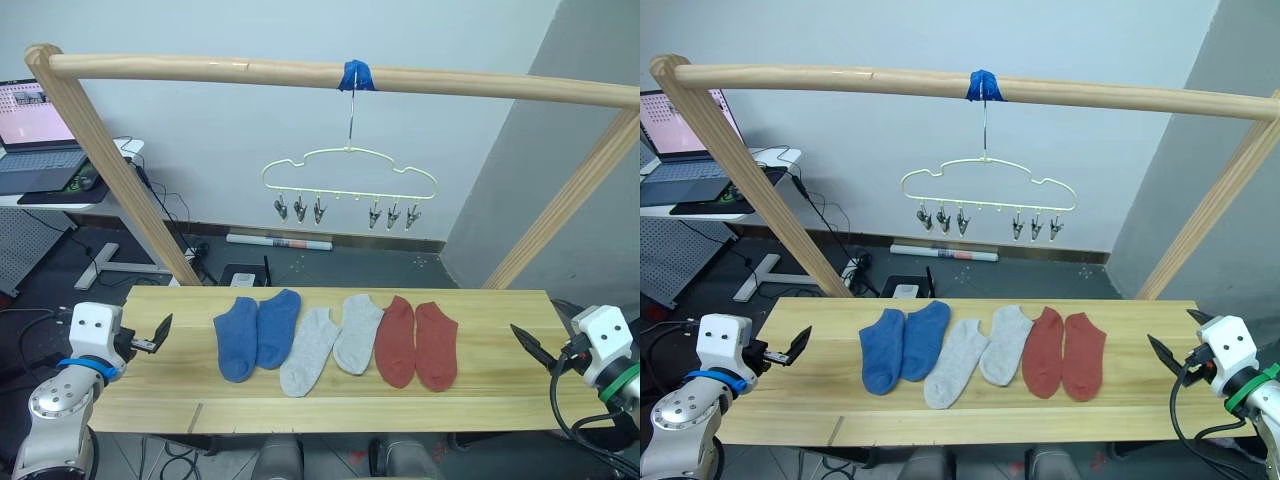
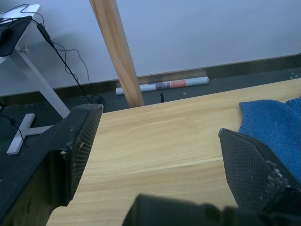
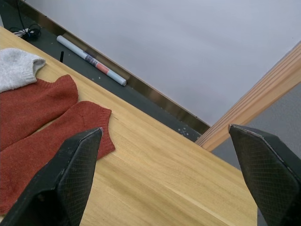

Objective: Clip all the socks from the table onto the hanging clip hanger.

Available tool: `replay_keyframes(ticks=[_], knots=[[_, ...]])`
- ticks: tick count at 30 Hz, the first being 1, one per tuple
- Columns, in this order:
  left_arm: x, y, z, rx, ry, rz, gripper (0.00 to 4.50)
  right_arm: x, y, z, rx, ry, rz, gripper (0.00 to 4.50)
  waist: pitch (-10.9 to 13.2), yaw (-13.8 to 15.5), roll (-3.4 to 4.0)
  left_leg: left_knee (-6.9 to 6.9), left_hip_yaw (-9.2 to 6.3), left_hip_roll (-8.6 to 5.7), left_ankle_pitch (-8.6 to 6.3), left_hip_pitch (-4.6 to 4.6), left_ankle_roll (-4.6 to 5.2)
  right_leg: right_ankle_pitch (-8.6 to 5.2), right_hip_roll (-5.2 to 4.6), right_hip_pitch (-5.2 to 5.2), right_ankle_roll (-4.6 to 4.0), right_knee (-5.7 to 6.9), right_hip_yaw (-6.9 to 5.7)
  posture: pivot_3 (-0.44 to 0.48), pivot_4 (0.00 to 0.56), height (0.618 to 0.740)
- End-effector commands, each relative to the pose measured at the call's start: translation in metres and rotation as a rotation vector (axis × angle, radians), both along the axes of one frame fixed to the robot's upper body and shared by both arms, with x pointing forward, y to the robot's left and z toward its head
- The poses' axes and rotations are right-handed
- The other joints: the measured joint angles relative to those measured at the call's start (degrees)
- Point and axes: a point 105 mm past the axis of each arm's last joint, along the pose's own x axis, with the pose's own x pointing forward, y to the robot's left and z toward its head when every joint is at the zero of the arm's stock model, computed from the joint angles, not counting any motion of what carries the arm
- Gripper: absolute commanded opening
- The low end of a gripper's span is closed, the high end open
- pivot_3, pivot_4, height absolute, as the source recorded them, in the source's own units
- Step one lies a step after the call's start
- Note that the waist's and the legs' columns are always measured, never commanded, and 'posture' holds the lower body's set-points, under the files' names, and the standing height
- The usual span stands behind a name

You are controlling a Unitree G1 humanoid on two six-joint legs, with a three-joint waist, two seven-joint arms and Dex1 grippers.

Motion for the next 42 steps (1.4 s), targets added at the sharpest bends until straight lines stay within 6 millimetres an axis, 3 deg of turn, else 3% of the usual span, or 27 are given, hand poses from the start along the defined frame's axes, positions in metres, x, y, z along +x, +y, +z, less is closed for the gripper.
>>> replay_keyframes(ticks=[1, 8, 15, 23, 26, 32, 36, 42], knots=[[0.005, 0.002, 0.016, 0.006, -0.045, 0.001, 4.5, 0.004, 0.001, 0.021, -0.034, -0.059, 0.007, 4.48, 0.0, 0.0, 0.0, 0.0, 0.0, 0.0, 0.0, 0.0, 0.0, 0.0, 0.0, 0.0, 0.0, 0.0, 0.0, 0.129, 0.086, 0.74], [0.009, -0.004, 0.025, -0.079, -0.043, -0.032, 4.5, 0.006, 0.007, 0.026, -0.033, -0.061, 0.008, 4.48, 0.0, 0.0, -0.01, 0.01, -0.01, 0.0, 0.0, 0.03, 0.0, 0.0, 0.0, 0.01, 0.0, 0.06, 0.0, 0.126, 0.087, 0.74], [0.008, -0.013, 0.027, -0.057, -0.043, -0.071, 4.5, 0.002, 0.004, 0.023, -0.031, -0.056, -0.002, 4.48, 0.0, 0.0, 0.0, 0.0, -0.01, 0.0, 0.0, 0.04, 0.0, 0.0, 0.0, 0.02, -0.01, 0.04, 0.0, 0.122, 0.093, 0.74], [0.012, -0.026, 0.03, -0.079, -0.054, -0.093, 4.5, 0.001, 0.01, 0.023, -0.034, -0.079, 0.014, 4.48, 0.2, 0.0, 0.04, 0.02, -0.01, 0.0, 0.0, 0.06, 0.0, -0.01, 0.0, 0.02, -0.01, 0.05, 0.02, 0.099, 0.131, 0.74], [0.018, -0.045, 0.034, -0.108, -0.082, -0.128, 4.5, 0.003, 0.022, 0.03, -0.025, -0.105, 0.039, 4.48, 0.6, 0.0, 0.19, 0.02, 0.0, 0.0, 0.0, 0.07, 0.0, -0.01, -0.01, 0.03, -0.01, 0.04, 0.05, 0.085, 0.158, 0.74], [0.029, -0.085, 0.05, -0.15, -0.122, -0.233, 4.5, 0.0, 0.052, 0.048, 0.013, -0.117, 0.114, 4.48, 3.7, -0.2, 0.43, 0.04, -0.03, 0.01, 0.01, 0.23, 0.01, -0.02, 0.02, 0.1, -0.02, 0.11, 0.12, 0.035, 0.25, 0.74], [0.039, -0.107, 0.071, -0.186, -0.186, -0.302, 4.5, -0.003, 0.081, 0.069, 0.048, -0.162, 0.206, 4.48, 6.0, -0.6, 0.57, 0.03, -0.01, -0.01, 0.01, 0.14, 0.02, -0.02, 0.04, 0.07, 0.0, 0.09, 0.23, 0.009, 0.299, 0.74], [0.049, -0.125, 0.096, -0.235, -0.269, -0.354, 4.5, -0.008, 0.116, 0.095, 0.115, -0.199, 0.339, 4.48, 8.5, -1.5, 0.46, 0.04, -0.23, -0.04, 0.01, -0.55, 0.02, 0.06, 0.08, -0.37, 0.43, 0.08, 0.1, -0.006, 0.332, 0.74]])
